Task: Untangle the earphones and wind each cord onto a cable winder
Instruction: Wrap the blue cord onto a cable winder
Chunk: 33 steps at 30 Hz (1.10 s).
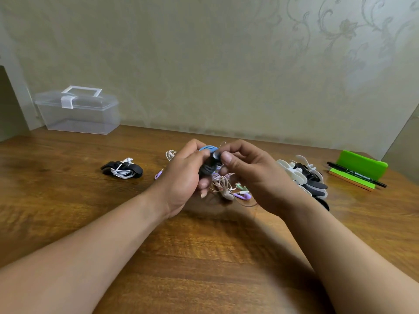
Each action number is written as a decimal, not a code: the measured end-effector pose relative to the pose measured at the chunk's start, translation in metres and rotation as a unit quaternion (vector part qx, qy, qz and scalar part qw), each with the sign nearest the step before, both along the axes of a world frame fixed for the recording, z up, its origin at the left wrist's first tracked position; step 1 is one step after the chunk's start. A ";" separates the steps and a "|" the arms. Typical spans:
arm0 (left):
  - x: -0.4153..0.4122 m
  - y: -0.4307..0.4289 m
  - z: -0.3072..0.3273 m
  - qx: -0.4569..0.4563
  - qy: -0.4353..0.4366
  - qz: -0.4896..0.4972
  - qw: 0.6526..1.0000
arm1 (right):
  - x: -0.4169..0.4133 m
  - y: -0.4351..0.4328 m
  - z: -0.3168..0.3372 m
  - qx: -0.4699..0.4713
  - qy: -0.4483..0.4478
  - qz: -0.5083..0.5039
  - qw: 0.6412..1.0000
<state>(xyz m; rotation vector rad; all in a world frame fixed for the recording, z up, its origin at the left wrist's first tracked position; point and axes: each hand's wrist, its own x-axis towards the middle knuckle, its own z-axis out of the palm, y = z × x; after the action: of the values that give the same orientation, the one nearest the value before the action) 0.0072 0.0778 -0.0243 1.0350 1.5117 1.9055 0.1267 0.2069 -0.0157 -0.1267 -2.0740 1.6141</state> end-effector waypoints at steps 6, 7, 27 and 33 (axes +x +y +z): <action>-0.002 -0.003 0.000 -0.018 -0.013 0.003 1.000 | 0.001 -0.001 -0.004 0.150 -0.002 -0.015 0.989; -0.002 -0.003 -0.001 -0.025 -0.020 0.005 0.999 | 0.000 -0.003 -0.006 0.187 -0.010 -0.028 0.982; -0.008 -0.003 -0.005 -0.082 -0.097 -0.069 0.989 | 0.000 -0.006 -0.003 0.143 -0.059 0.027 0.988; -0.008 -0.002 -0.007 -0.083 -0.093 -0.072 0.990 | -0.006 -0.015 -0.008 0.135 -0.025 -0.060 0.989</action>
<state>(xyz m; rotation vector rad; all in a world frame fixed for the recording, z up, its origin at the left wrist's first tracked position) -0.0004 0.0757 -0.0309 0.8425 1.4226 1.6948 0.1202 0.1923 -0.0240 -0.1947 -2.2551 1.2595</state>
